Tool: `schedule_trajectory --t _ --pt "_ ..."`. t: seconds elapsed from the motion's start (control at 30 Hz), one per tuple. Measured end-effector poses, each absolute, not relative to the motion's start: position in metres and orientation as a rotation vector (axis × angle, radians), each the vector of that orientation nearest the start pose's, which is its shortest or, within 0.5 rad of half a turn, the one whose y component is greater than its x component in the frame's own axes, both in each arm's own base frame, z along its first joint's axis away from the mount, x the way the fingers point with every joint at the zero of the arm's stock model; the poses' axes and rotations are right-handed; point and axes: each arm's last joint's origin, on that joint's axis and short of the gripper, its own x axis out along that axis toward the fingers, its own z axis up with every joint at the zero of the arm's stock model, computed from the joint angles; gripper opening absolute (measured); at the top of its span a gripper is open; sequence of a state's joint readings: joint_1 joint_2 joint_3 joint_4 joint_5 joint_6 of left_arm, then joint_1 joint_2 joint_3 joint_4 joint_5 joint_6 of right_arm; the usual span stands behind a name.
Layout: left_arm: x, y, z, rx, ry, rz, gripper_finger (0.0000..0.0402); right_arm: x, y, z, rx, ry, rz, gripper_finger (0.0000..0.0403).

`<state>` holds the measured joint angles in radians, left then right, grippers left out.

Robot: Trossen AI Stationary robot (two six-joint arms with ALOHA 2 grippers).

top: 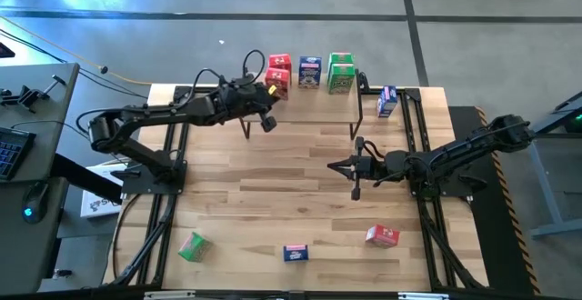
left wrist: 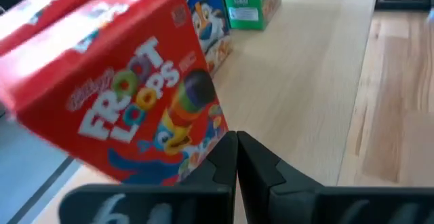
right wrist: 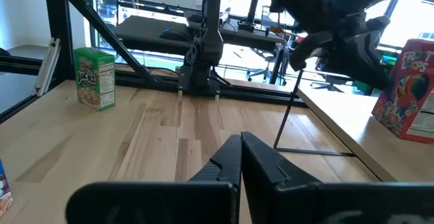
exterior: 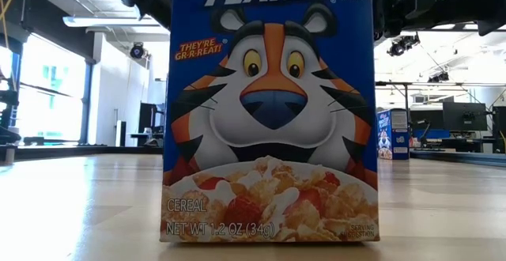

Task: Stack cereal on shelf
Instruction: Put the top red cereal box in front of the other red cereal box on the shelf

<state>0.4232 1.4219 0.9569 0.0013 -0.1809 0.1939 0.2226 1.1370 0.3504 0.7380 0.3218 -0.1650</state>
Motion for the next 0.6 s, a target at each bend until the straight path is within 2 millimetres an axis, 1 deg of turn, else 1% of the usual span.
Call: schedule_trajectory --t 0.3,0.47,0.6 --pt "0.299 0.139 0.257 0.114 0.441 0.563 0.0000 0.216 0.040 0.207 -0.178 0.055 -0.095 0.0000" --pt "0.302 0.141 0.254 0.115 0.437 0.569 0.0000 0.216 0.039 0.207 -0.178 0.055 -0.095 0.0000" --pt "0.300 0.145 0.256 0.108 0.414 0.602 0.0000 0.216 0.040 0.207 -0.178 0.055 -0.095 0.0000"
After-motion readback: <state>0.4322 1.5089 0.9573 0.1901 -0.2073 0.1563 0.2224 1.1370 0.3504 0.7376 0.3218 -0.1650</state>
